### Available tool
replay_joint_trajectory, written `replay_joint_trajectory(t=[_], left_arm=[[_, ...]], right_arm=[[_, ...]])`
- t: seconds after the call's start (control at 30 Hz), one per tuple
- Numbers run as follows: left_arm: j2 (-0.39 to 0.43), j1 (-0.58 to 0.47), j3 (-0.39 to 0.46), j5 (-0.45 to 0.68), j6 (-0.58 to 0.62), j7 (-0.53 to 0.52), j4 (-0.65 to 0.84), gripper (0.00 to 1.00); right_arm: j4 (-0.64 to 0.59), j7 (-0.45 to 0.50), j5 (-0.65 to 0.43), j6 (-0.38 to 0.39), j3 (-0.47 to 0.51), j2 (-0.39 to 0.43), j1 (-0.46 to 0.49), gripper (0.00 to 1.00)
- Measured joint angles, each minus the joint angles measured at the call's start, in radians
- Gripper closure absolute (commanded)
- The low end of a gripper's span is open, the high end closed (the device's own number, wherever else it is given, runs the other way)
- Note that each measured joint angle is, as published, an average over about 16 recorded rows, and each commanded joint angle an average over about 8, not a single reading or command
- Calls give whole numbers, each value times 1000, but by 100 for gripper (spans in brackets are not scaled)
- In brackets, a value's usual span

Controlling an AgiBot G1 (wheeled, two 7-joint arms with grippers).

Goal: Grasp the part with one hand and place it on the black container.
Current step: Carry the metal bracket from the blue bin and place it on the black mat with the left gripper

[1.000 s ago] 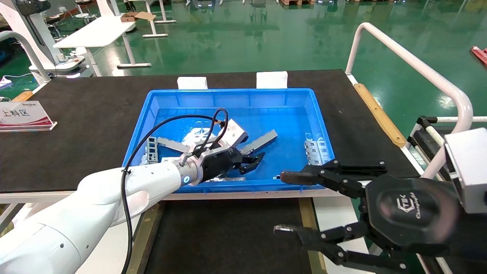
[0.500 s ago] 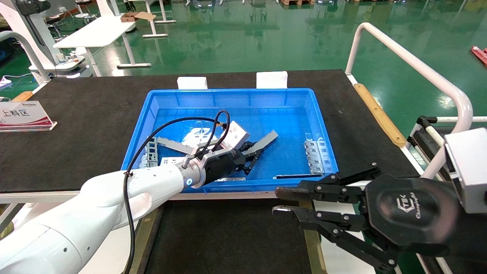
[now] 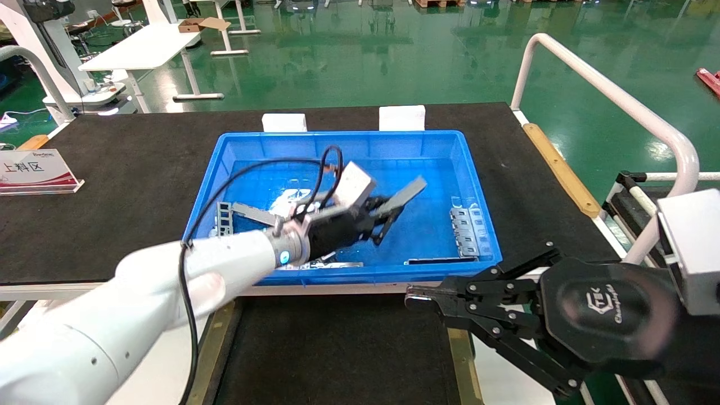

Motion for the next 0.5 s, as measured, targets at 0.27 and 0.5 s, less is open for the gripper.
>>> replay_joint_trajectory(t=[0.27, 0.5], left_arm=[[-45, -37, -20, -61, 219, 58, 21, 100], [-124, -45, -34, -97, 458, 83, 30, 100]], right_arm=[[0, 0, 0, 0, -1, 0, 0, 100], [0, 0, 1, 0, -1, 0, 0, 100]])
